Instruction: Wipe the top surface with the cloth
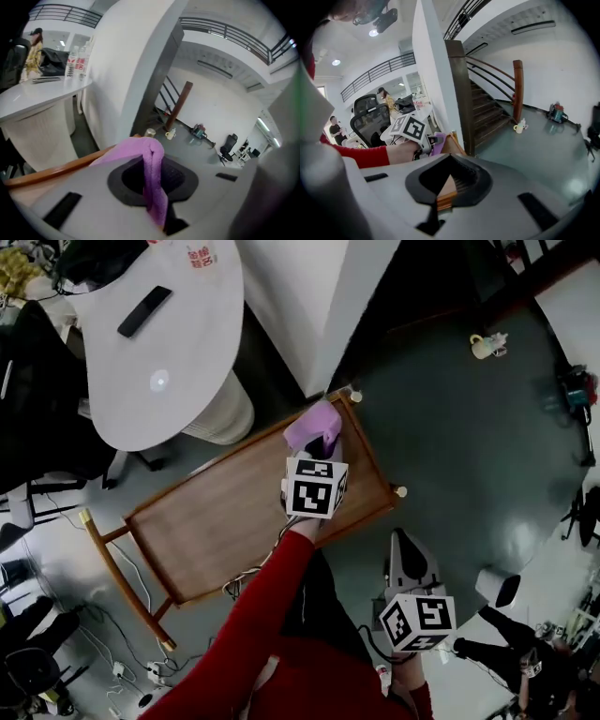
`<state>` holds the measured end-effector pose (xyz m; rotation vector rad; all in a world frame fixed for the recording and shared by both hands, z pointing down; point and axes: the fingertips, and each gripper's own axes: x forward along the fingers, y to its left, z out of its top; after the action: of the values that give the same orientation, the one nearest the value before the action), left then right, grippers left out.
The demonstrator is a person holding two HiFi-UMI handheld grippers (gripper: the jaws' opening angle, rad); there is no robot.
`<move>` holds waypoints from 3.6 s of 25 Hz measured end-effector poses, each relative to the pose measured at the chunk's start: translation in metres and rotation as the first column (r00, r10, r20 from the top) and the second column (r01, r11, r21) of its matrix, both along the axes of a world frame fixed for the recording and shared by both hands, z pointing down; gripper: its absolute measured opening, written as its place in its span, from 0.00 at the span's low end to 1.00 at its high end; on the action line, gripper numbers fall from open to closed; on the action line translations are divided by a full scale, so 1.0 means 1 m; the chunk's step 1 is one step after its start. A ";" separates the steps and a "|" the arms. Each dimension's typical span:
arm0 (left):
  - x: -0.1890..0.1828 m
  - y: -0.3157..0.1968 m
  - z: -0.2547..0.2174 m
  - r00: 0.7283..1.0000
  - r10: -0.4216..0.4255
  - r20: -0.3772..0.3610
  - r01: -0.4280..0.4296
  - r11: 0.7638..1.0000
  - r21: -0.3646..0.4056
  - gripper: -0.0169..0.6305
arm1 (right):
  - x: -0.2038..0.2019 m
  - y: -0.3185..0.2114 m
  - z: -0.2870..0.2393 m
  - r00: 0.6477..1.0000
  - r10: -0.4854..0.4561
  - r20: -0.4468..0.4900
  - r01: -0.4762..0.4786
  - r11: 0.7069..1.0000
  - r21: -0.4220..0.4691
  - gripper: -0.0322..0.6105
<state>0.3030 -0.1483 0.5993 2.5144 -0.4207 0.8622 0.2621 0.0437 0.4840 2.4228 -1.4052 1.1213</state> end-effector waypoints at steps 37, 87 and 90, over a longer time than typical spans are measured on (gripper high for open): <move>-0.339 -0.032 0.012 0.838 -0.444 0.316 0.432 0.895 0.113 0.10 | -0.084 -0.103 -0.004 0.890 -0.454 0.038 0.452 0.890 0.059 0.05; -0.462 0.049 -0.024 0.737 -0.582 0.344 0.538 0.813 0.223 0.10 | -0.148 -0.082 -0.003 0.763 -0.645 0.051 0.643 0.764 0.051 0.05; -0.416 0.067 0.005 0.835 -0.433 0.340 0.426 0.899 0.098 0.10 | -0.129 -0.055 0.005 0.837 -0.545 0.054 0.544 0.838 0.030 0.05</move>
<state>-0.1127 -0.0814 0.6041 2.1363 -1.0713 1.1210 0.1328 -0.0114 0.4891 1.8004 -1.9509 1.0335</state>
